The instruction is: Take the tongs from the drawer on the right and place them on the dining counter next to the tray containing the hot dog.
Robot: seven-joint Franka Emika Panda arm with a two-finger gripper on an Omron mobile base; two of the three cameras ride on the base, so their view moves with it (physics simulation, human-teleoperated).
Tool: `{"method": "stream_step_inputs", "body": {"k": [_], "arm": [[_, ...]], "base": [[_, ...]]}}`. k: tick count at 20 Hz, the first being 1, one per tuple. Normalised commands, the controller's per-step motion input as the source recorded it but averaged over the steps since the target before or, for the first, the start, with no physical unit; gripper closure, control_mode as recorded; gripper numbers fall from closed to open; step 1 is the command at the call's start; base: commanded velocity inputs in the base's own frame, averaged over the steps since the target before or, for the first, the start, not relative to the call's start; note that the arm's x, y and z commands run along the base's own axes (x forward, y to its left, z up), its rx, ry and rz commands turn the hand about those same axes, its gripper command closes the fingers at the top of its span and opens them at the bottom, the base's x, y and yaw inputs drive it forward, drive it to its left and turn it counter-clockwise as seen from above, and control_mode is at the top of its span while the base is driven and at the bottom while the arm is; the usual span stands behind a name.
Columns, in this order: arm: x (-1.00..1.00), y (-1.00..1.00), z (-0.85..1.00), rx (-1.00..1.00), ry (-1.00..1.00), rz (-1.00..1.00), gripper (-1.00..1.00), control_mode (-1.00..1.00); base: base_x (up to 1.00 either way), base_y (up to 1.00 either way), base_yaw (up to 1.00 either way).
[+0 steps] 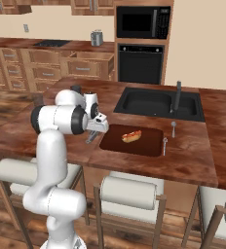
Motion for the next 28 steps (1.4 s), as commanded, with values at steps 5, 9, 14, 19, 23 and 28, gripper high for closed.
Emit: {"method": "stream_step_inputs", "body": {"k": [5, 9, 14, 19, 23, 28], "arm": [[0.0, 0.0, 0.0, 0.0, 0.0, 0.0, -1.0, -1.0], [-0.12, 0.0, 0.32, 0.0, -0.04, 0.0, -1.0, -1.0], [-0.96, -0.02, 0.99, 0.0, -0.32, 0.0, -1.0, -1.0], [-1.0, -0.22, 1.0, 0.0, -0.37, 0.0, -1.0, -1.0], [-1.0, -0.65, 0.46, 0.0, -0.22, 0.0, -1.0, -1.0], [-1.0, -0.78, -0.05, 0.02, -0.22, 0.0, -1.0, -1.0]], "base": [[0.0, 0.0, 0.0], [0.0, 0.0, 0.0], [0.0, 0.0, 0.0], [0.0, 0.0, 0.0], [0.0, 0.0, 0.0], [0.0, 0.0, 0.0]]}}
